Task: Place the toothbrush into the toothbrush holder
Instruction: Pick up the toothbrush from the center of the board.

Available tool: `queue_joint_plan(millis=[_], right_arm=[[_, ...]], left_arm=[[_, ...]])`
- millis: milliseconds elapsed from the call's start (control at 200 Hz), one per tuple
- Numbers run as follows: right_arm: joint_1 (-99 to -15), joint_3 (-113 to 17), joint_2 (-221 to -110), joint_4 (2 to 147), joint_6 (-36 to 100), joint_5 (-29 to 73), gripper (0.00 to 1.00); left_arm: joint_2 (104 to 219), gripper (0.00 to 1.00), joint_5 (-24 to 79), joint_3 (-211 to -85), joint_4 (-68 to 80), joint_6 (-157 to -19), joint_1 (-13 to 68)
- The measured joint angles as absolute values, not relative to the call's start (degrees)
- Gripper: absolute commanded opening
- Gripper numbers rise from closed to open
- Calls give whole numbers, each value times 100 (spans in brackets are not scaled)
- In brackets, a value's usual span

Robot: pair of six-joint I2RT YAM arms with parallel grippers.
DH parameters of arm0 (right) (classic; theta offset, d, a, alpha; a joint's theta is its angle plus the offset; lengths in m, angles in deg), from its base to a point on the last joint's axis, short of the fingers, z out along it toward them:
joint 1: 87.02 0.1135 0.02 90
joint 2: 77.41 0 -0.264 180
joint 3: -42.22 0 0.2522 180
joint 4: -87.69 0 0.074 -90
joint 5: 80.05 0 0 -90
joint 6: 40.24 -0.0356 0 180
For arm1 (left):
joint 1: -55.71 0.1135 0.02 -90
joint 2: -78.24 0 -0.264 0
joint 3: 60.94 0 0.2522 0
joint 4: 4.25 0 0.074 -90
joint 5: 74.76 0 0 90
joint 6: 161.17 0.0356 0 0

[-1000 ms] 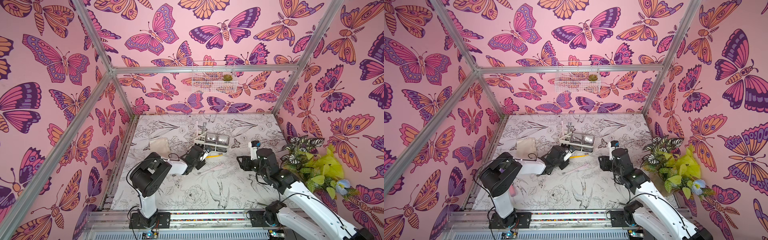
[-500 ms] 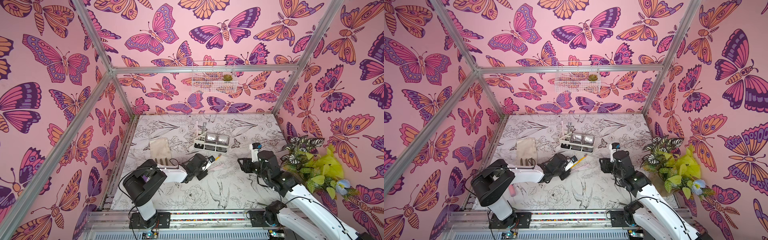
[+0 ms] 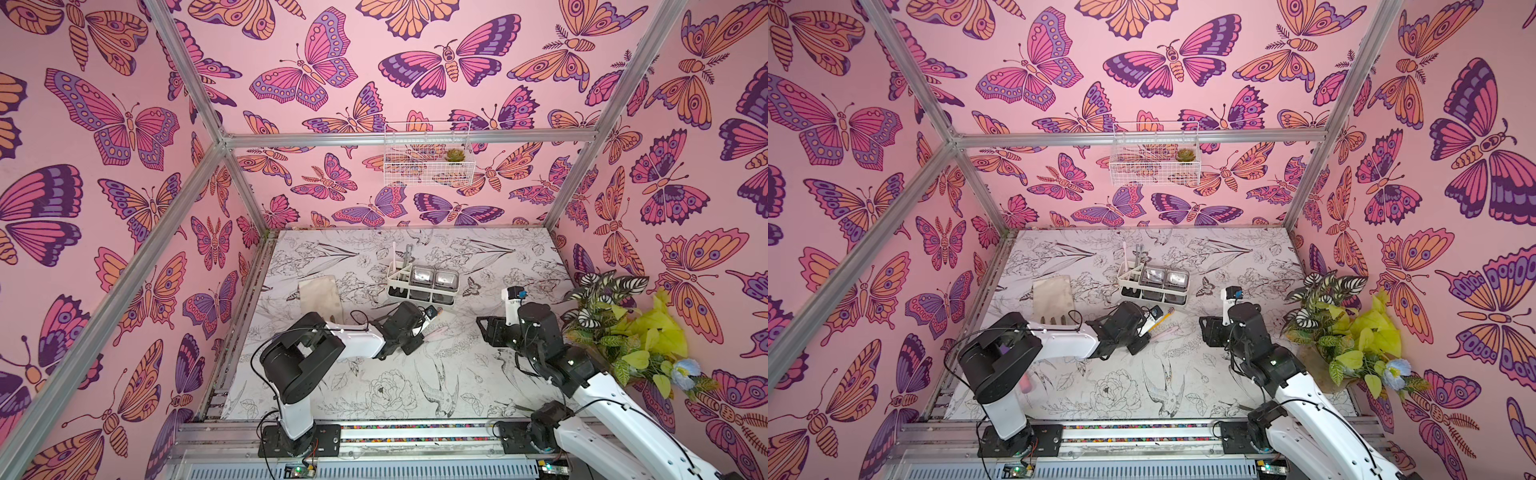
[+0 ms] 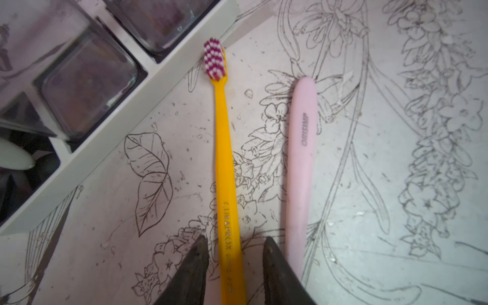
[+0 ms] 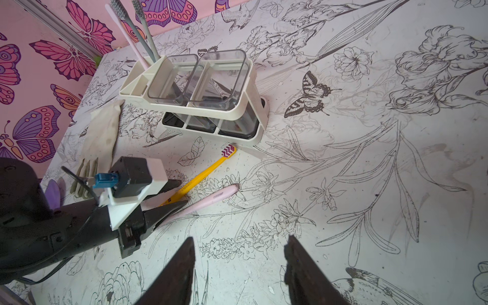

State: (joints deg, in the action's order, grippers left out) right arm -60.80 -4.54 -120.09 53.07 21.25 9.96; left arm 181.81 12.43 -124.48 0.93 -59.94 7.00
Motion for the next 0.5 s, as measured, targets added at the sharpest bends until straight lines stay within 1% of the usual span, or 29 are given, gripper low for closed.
queue_joint_plan(millis=[501], right_arm=[[-6113, -454, -11891, 5180, 2123, 826, 57]], left_arm=[[18655, 38, 1153, -13009, 54, -6121, 576]])
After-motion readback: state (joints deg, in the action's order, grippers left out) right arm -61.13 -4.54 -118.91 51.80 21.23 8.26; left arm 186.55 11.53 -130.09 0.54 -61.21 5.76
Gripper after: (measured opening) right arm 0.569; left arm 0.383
